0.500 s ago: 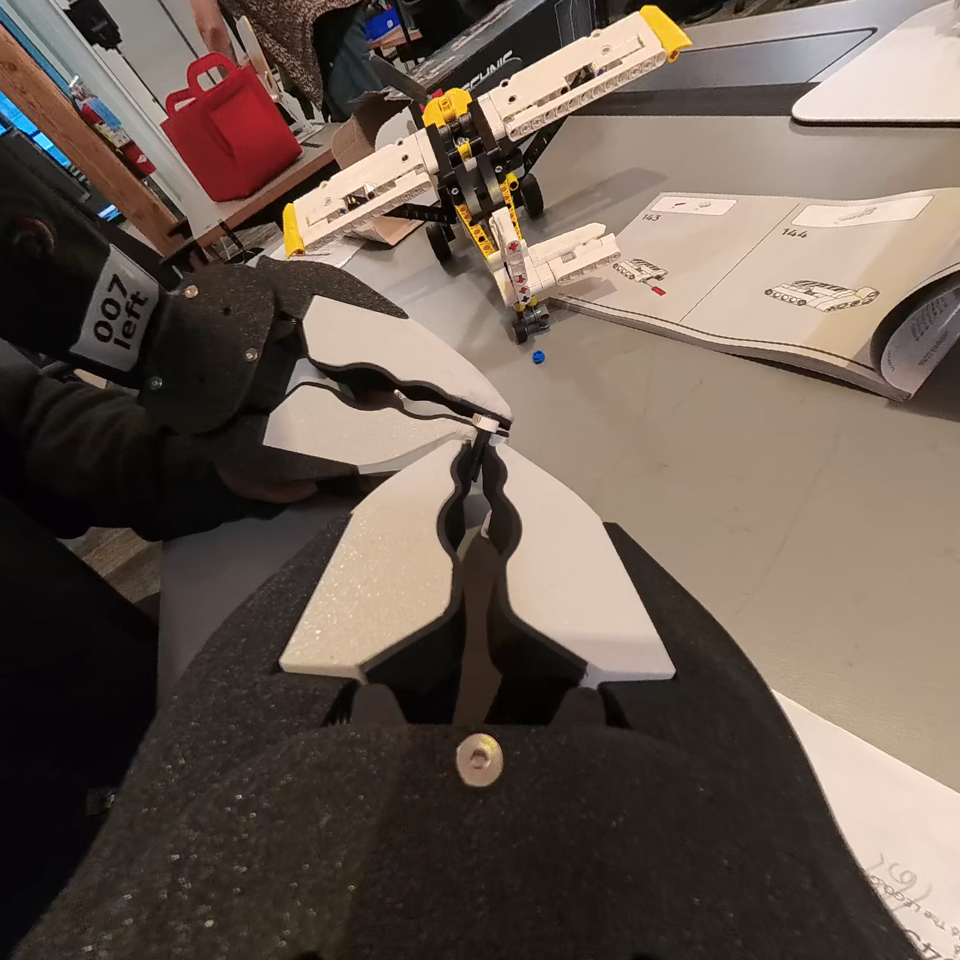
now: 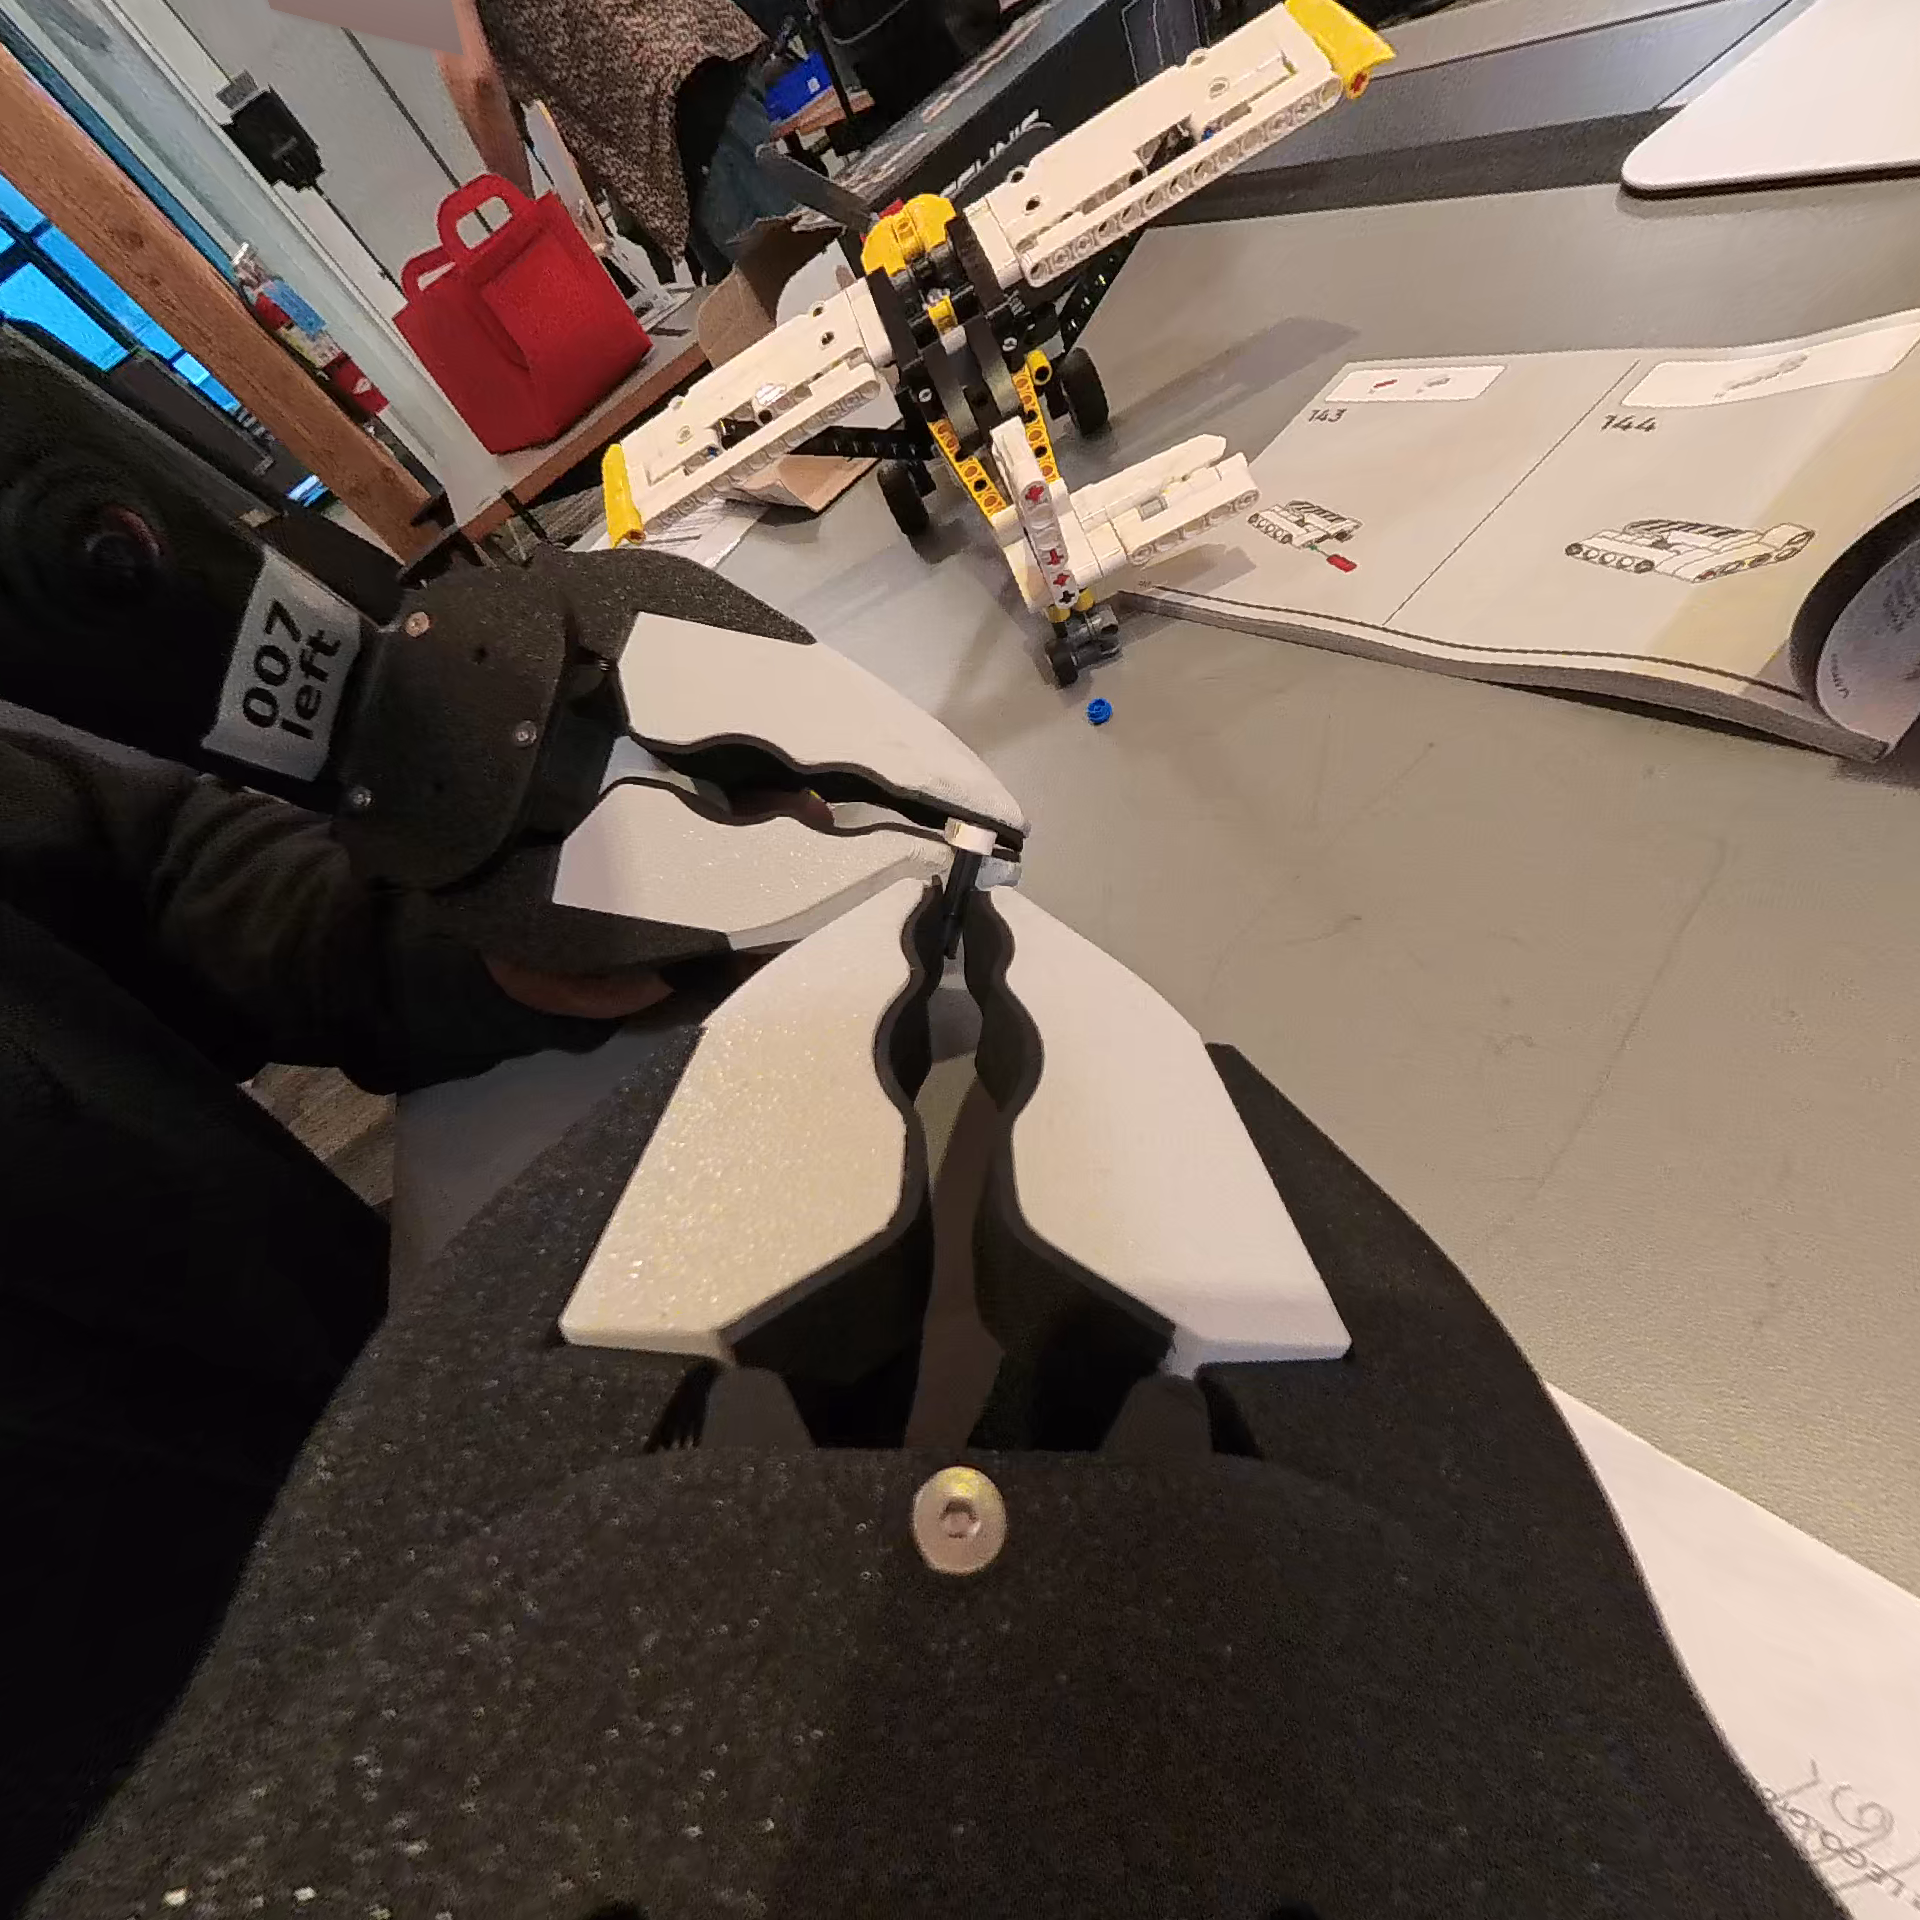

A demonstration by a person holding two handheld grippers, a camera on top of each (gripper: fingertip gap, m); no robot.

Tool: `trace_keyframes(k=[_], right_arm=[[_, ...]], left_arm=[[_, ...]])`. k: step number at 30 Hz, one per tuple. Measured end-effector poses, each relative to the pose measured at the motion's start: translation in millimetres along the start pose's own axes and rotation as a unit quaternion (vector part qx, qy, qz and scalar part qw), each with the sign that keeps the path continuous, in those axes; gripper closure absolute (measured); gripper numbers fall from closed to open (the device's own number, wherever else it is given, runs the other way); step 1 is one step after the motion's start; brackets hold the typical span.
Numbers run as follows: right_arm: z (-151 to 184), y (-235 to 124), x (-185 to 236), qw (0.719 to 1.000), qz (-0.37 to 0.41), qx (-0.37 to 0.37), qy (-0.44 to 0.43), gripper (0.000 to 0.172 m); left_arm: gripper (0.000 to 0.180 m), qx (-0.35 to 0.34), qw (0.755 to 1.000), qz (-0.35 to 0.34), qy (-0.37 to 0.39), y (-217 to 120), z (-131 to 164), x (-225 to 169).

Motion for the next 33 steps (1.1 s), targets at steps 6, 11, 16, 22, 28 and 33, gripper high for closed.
trace_keyframes(k=[6,11,16,22,28,33], right_arm=[[0.6,0.6,-0.9,1.0,0.011,0.002,-0.008,0.166],[1.2,1.0,-1.2,1.0,0.017,0.002,-0.013,0.166],[2.9,1.0,-1.8,1.0,0.018,0.007,-0.007,0.166],[3.4,1.3,-2.3,1.0,0.019,0.007,-0.002,0.166],[15.4,4.9,8.6,0.999,-0.002,0.043,-0.006,0.167],[11.2,2.5,3.0,0.999,0.006,0.031,0.009,0.167]], left_arm=[[0.176,0.004,1.0,0.0,-0.003,0.9,1.1,0.6],[0.176,0.007,1.0,-0.002,-0.004,1.4,1.7,0.9],[0.176,0.012,1.0,0.002,-0.003,1.8,3.1,0.4],[0.176,0.014,1.0,0.004,-0.007,2.4,3.4,0.7],[0.177,0.015,0.997,-0.046,-0.054,1.2,5.9,22.7],[0.176,0.028,0.998,-0.013,-0.062,5.0,8.3,17.8]])
Point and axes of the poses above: each gripper's, where its closed fingertips meet, y out along the fingers, z out of its underside, x = y × z across the jaws, the point moved 1 cm from there along -y, back along the fingers, and after that the axes turned 8 degrees about -z, right-handed, at the moved point
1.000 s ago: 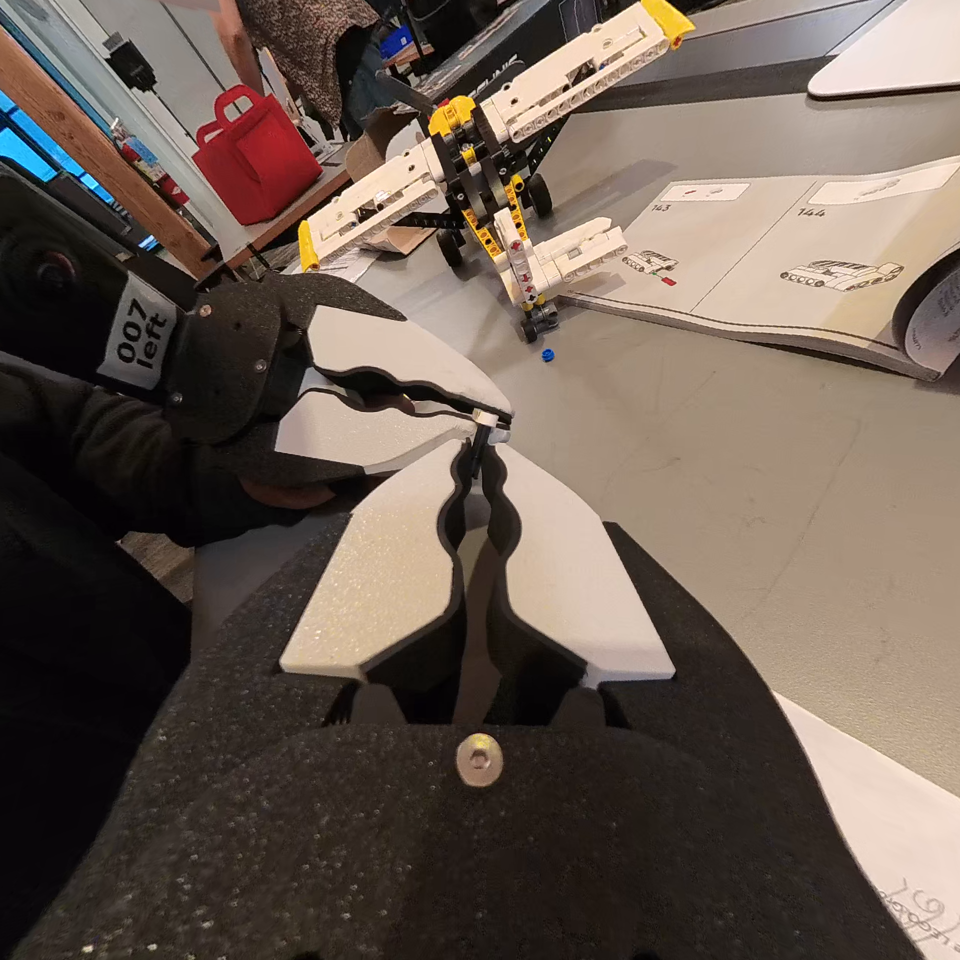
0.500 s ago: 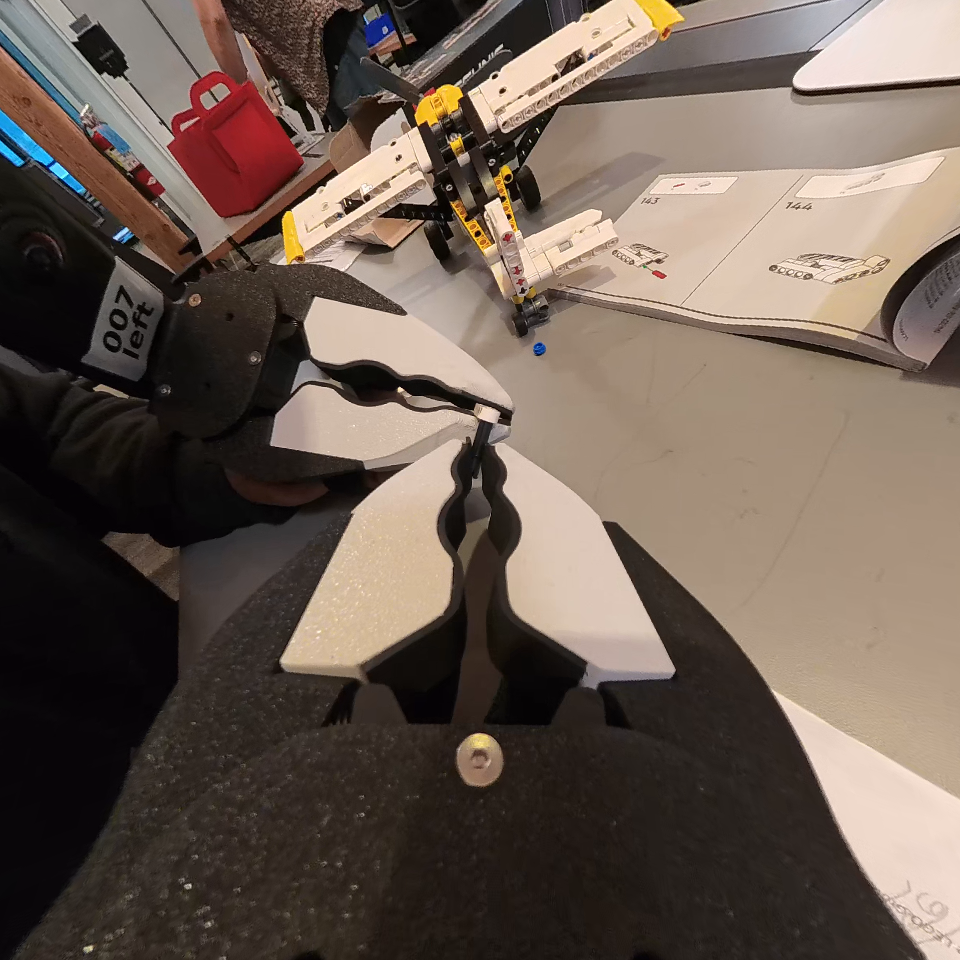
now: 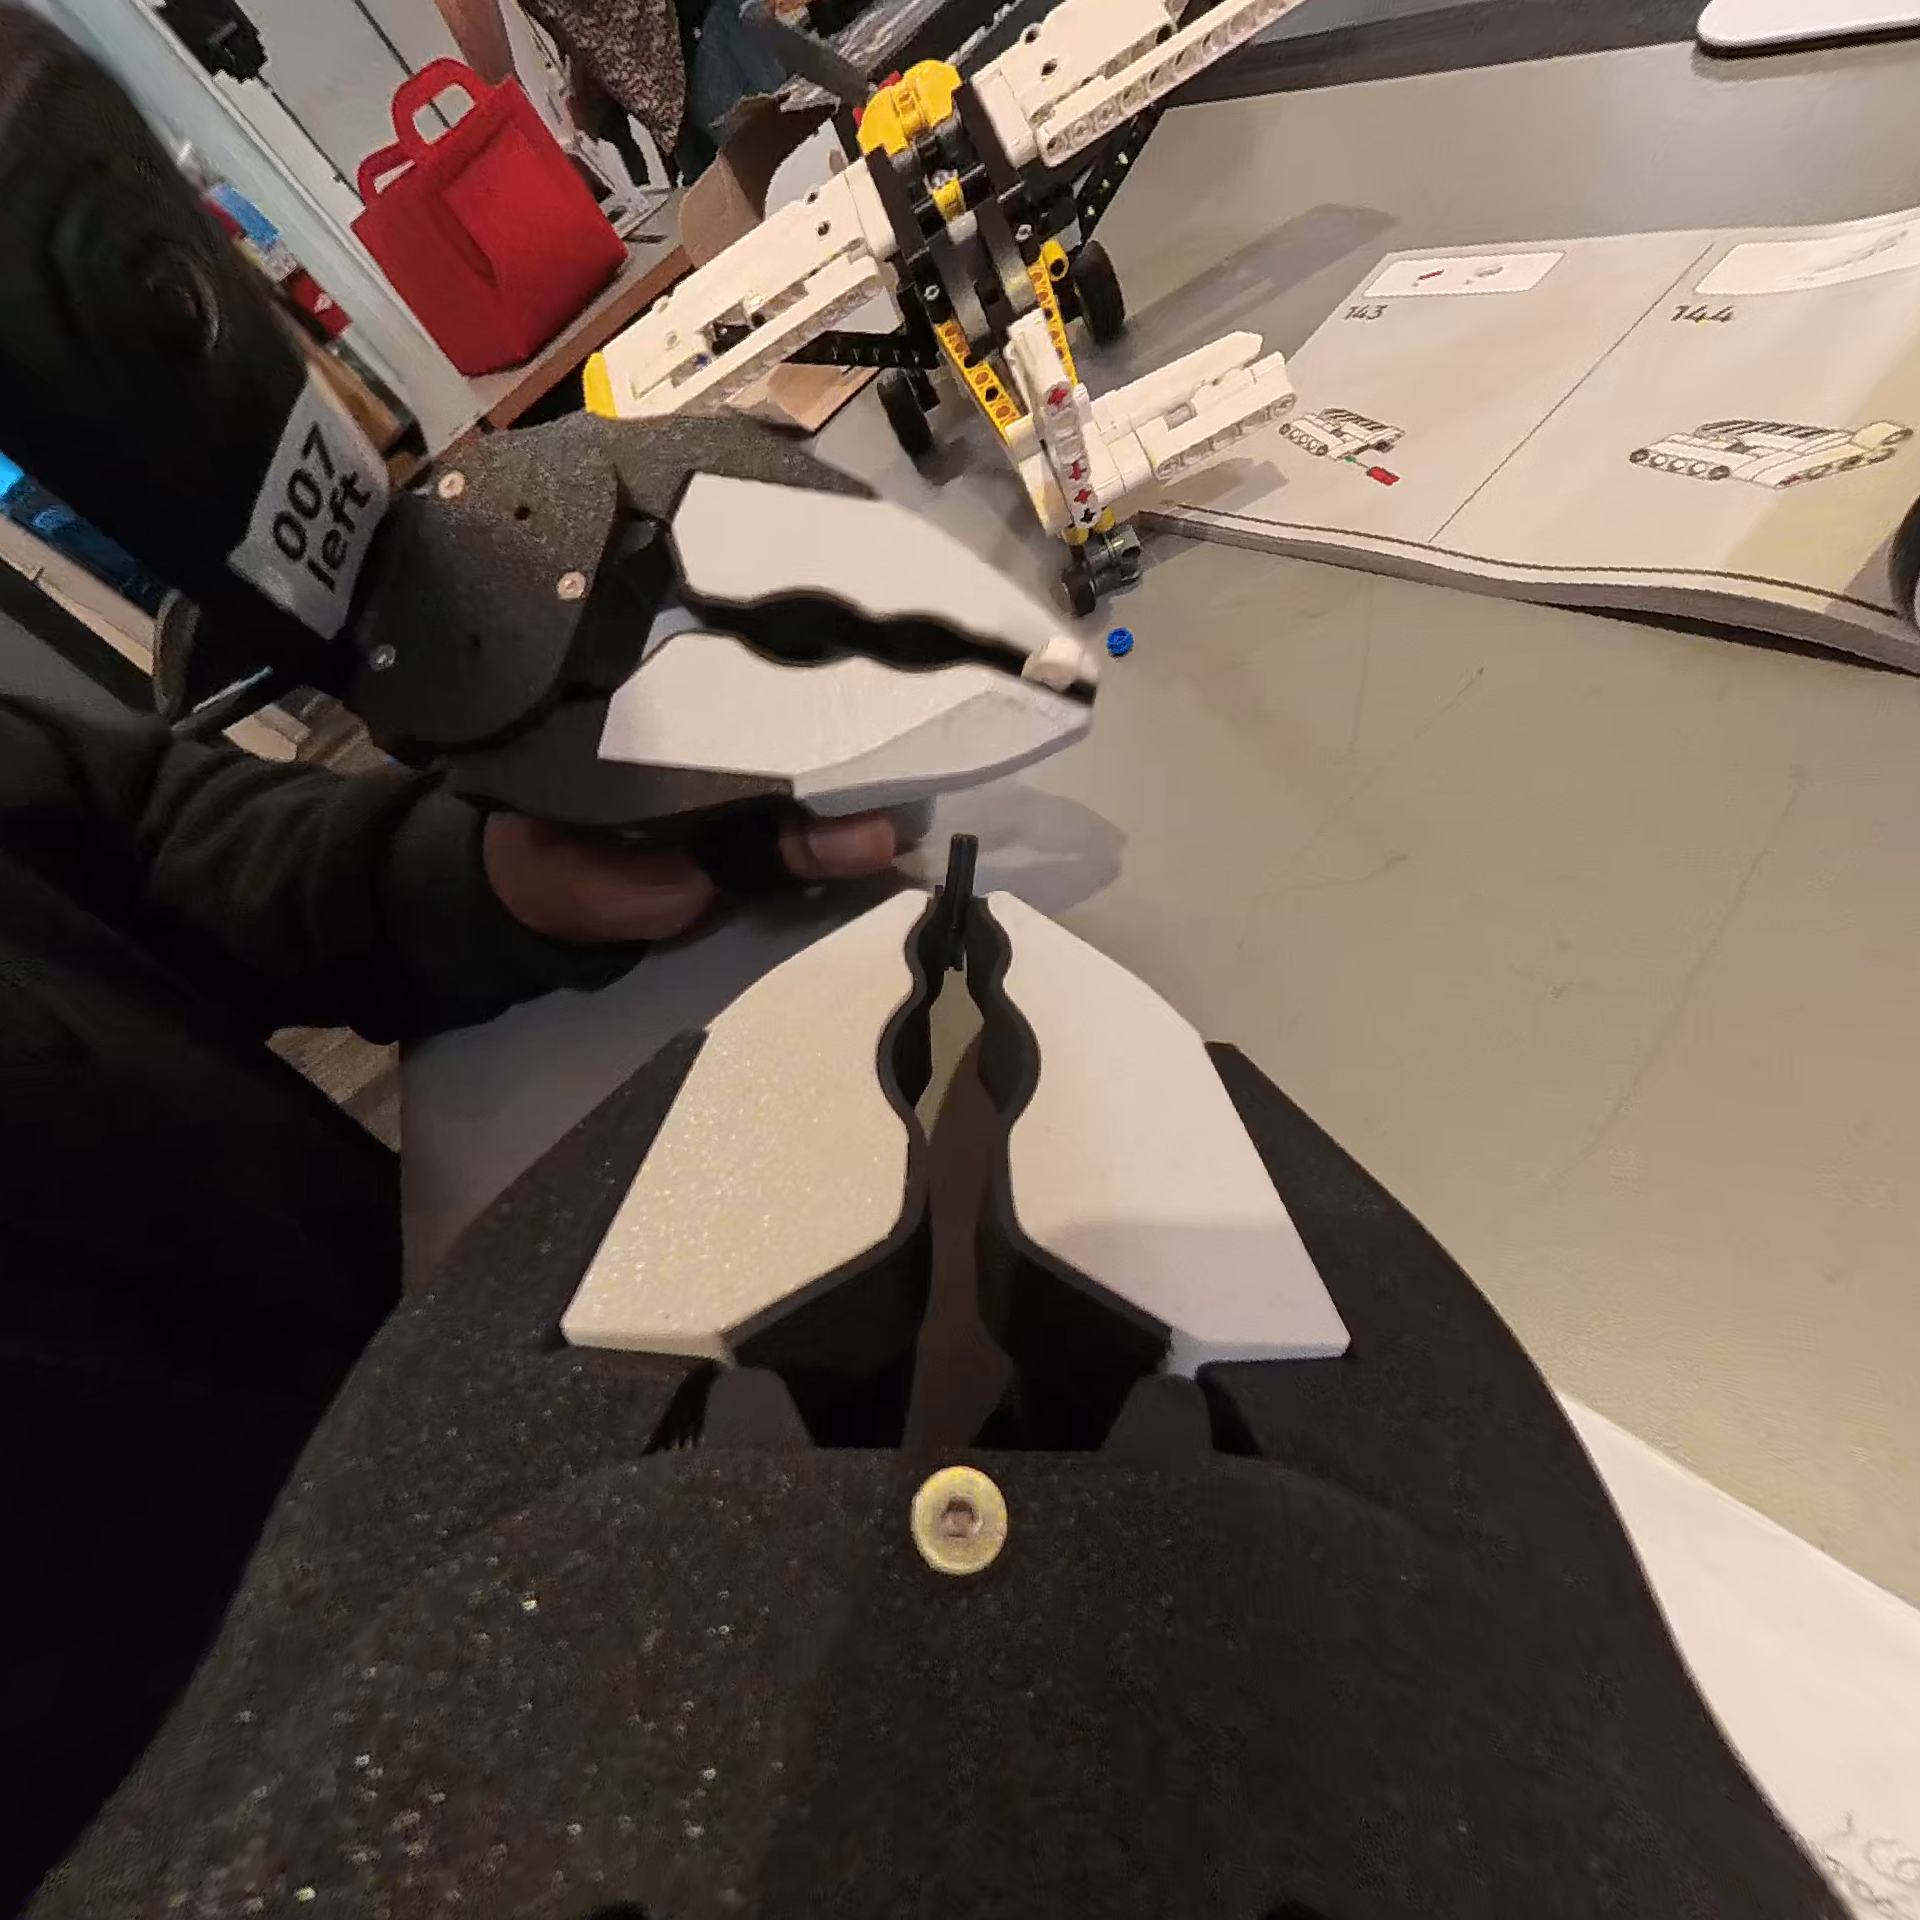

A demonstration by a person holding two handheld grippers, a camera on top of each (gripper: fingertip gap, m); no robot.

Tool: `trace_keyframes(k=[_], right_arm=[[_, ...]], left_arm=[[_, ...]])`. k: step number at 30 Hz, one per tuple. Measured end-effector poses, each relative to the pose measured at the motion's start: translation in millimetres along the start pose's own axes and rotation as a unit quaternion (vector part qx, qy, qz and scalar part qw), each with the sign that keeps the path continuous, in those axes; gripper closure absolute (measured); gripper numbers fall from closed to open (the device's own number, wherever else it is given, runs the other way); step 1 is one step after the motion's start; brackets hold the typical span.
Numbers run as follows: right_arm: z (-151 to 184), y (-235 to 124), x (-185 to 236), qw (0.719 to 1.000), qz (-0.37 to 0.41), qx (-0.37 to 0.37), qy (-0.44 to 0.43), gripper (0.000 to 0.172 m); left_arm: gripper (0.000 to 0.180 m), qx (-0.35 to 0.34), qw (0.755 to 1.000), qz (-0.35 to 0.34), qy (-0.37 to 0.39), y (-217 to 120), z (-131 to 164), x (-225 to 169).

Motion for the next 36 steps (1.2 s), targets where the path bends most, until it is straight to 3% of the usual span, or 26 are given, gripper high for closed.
trace_keyframes(k=[4,9,12,16,21,28,32,36], right_arm=[[-4.2,-7.0,-14.6,0.999,0.045,0.005,-0.018,0.167],[10.1,-2.0,-16.3,0.993,0.062,0.079,-0.059,0.167],[16.9,1.0,-16.9,0.988,0.069,0.111,-0.078,0.167],[22.9,2.4,-16.8,0.984,0.076,0.134,-0.086,0.167],[32.7,2.9,-15.7,0.978,0.077,0.171,-0.095,0.163],[22.9,-8.3,-4.5,0.98,0.085,0.144,-0.11,0.16],[26.4,-26.0,16.2,0.977,0.075,0.137,-0.142,0.158],[49.6,-39.6,38.8,0.967,0.062,0.171,-0.177,0.155]], left_arm=[[0.176,0.011,0.999,0.05,0.007,-2.1,2.5,-9.9],[0.176,0.081,0.988,0.116,0.068,-12.7,13.6,-25.2],[0.176,0.129,0.978,0.12,0.111,-18.7,24.5,-28.2],[0.176,0.19,0.965,0.167,0.073,-26.8,48.7,-43.8],[0.17,0.18,0.967,0.171,0.052,-31.3,49.9,-48.8],[0.152,0.128,0.986,0.108,0.016,-52.8,34.4,-48.0],[0.145,0.091,0.995,0.045,-0.027,-102.5,32.4,-42.5],[0.137,0.087,0.994,-0.035,-0.061,-166.7,50.2,-19.6]])
Point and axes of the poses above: each gripper's, where its closed fingertips meet, y out along the fingers, z out of its underside, x = y × z across the jaws, the point moved 1 cm from there along -y, back along the fingers, and after that the axes turned 8 degrees about -z, right-handed, at the moved point
